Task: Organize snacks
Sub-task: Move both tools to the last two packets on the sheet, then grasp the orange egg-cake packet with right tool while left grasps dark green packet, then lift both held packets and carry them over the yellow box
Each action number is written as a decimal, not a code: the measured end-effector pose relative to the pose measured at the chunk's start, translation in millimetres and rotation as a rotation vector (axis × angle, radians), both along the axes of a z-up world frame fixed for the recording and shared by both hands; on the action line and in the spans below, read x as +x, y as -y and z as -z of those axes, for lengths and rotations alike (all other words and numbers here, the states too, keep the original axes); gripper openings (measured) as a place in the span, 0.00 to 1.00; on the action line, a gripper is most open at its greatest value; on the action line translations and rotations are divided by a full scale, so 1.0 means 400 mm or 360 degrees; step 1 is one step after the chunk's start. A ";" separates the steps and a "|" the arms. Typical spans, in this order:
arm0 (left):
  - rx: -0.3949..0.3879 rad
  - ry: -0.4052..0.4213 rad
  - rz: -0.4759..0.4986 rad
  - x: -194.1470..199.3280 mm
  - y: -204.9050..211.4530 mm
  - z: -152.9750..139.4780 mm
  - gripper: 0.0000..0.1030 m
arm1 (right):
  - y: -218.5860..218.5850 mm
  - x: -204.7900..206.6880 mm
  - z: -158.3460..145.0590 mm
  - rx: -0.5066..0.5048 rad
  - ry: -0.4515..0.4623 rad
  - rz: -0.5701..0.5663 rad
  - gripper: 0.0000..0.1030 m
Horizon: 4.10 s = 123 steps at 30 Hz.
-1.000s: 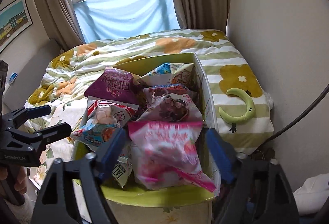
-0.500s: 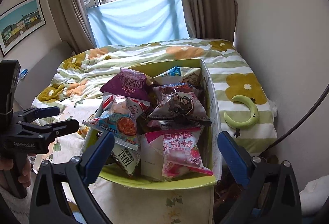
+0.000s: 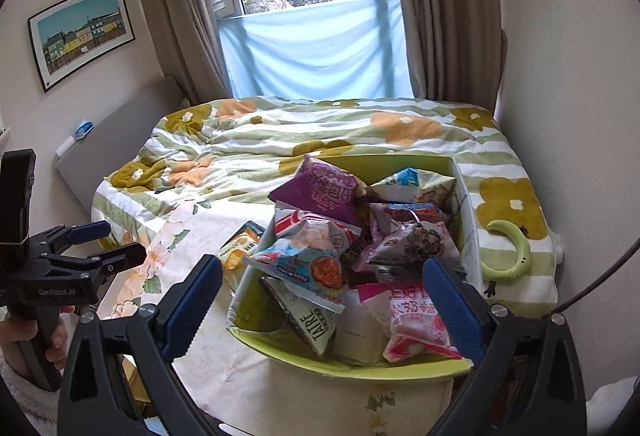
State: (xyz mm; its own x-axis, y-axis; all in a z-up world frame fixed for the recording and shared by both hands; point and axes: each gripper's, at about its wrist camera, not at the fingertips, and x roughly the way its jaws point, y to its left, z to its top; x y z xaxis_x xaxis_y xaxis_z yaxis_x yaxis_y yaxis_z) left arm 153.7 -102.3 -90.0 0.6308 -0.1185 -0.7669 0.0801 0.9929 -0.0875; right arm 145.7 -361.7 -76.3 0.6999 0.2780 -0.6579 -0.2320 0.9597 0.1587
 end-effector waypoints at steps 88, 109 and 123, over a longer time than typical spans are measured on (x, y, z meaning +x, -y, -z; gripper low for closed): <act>0.0336 -0.0523 0.0977 0.548 -0.159 0.559 0.42 | -0.538 0.268 0.507 -0.0183 -0.0583 0.1067 0.60; 0.0331 -0.0511 0.1059 0.519 -0.174 0.555 0.40 | -0.538 0.259 0.504 -0.0162 -0.0573 0.1043 0.59; 0.0132 -0.0334 0.0894 0.472 -0.265 0.305 0.40 | -0.586 0.242 0.345 -0.0135 -0.0382 0.0881 0.57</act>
